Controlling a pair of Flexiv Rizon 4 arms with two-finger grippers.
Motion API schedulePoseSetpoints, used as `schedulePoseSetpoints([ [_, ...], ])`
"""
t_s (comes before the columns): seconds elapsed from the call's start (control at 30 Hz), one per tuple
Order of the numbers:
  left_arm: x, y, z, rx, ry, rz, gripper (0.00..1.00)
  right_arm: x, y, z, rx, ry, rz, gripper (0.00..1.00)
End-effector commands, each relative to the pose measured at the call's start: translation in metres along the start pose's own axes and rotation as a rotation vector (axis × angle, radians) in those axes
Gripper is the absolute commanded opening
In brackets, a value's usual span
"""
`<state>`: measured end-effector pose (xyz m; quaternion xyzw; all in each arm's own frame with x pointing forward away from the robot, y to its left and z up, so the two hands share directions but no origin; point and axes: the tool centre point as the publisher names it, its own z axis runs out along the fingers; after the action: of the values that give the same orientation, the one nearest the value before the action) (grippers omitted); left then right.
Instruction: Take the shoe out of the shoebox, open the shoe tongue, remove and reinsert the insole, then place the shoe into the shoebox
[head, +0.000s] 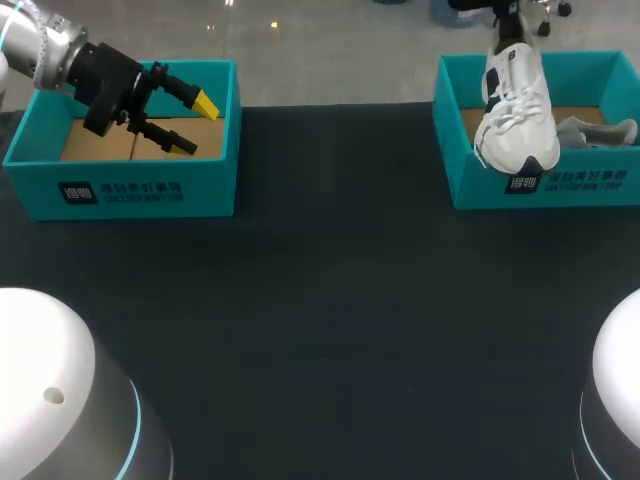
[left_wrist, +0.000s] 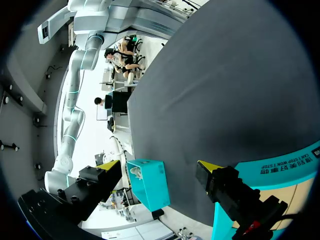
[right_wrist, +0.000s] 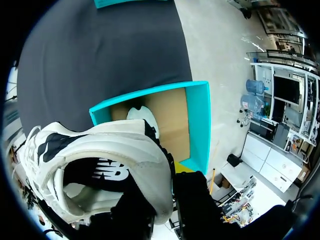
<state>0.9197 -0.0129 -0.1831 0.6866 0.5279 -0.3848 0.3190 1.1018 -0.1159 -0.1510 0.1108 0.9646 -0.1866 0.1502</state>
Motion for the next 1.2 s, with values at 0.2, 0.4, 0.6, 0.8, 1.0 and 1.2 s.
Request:
schedulePoseSetpoints([
  [0.2, 0.0, 0.0, -0.001, 0.001, 0.003, 0.0, 1.0, -0.011, -0.009, 0.005, -0.032, 0.017, -0.005, 0.0],
  [0.4, 0.0, 0.0, -0.001, 0.001, 0.003, 0.0, 1.0, -0.044, -0.051, 0.033, -0.063, 0.007, -0.026, 0.0],
  [0.6, 0.0, 0.0, -0.001, 0.001, 0.003, 0.0, 1.0, -0.074, -0.09, 0.056, -0.039, -0.001, -0.042, 0.0],
  [0.8, 0.0, 0.0, -0.001, 0.001, 0.003, 0.0, 1.0, -0.102, -0.118, 0.082, -0.021, 0.047, 0.023, 0.0],
  [1.0, 0.0, 0.0, -0.001, 0.001, 0.003, 0.0, 1.0, -0.119, -0.135, 0.1, 0.005, 0.088, 0.11, 0.0],
  [1.2, 0.0, 0.0, -0.001, 0.001, 0.003, 0.0, 1.0, -0.121, -0.14, 0.107, -0.001, 0.102, 0.169, 0.0],
])
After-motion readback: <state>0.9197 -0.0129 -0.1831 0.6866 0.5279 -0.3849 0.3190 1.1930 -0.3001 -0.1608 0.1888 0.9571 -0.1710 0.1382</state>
